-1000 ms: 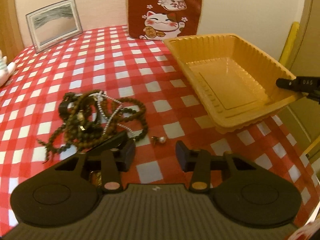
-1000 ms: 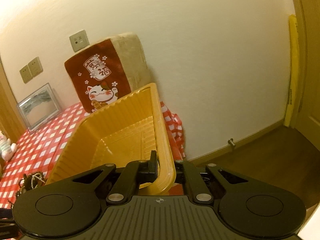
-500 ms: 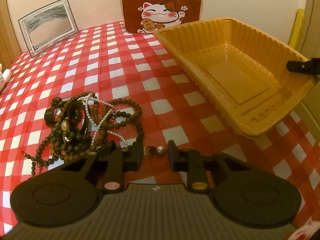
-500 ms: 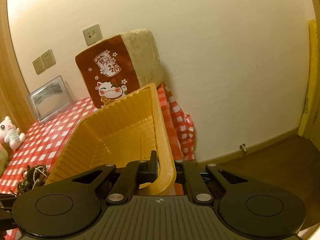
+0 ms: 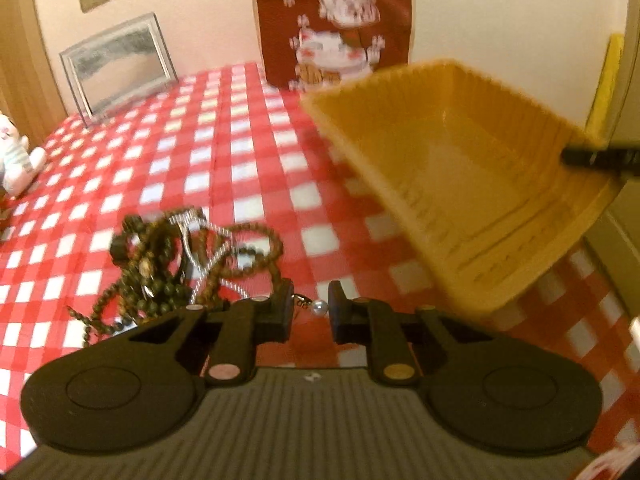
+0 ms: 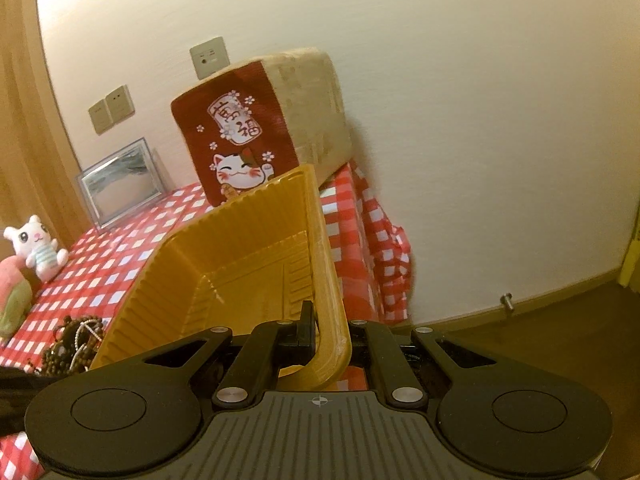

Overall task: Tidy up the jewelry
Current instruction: 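Reach the left tool into the bead pile and grasp the black case while the right tool holds the tray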

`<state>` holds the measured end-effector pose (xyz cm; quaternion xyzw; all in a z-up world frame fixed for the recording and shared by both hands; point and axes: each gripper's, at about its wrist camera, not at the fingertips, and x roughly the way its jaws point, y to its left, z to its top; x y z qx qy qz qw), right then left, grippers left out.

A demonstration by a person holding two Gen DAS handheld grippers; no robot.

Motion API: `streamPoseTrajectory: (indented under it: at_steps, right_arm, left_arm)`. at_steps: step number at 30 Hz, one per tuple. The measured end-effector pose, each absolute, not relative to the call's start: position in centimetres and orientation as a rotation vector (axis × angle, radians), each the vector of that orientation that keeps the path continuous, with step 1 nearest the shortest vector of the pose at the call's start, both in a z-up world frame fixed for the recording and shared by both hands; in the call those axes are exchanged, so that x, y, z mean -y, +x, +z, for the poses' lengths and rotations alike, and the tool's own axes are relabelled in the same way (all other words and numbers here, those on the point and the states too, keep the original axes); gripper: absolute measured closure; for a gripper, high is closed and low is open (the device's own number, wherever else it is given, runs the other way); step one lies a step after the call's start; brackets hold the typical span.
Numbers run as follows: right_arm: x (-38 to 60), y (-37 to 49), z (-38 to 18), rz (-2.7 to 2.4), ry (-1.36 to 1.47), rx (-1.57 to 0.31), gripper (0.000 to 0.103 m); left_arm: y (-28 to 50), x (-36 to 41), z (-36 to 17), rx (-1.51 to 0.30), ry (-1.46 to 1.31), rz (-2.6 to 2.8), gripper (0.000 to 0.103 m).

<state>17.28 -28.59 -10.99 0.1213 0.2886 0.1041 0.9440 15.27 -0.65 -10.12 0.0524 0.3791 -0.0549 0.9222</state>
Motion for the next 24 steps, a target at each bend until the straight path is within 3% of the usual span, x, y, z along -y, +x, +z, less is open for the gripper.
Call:
streamPoseTrajectory:
  at_steps: [9,24]
  right_arm:
    - [28.0,16.8,-10.3,0.255,0.186,-0.582,0.098]
    - [25.3,14.8,-9.3,0.207,0.051,-0.533,0.098]
  left_arm:
    - [14.1,3.6,-5.0,-0.68,0.006,-0.2,0.087]
    - [15.1,6.4,-8.2,-0.778,-0.031,-0.23,0.086]
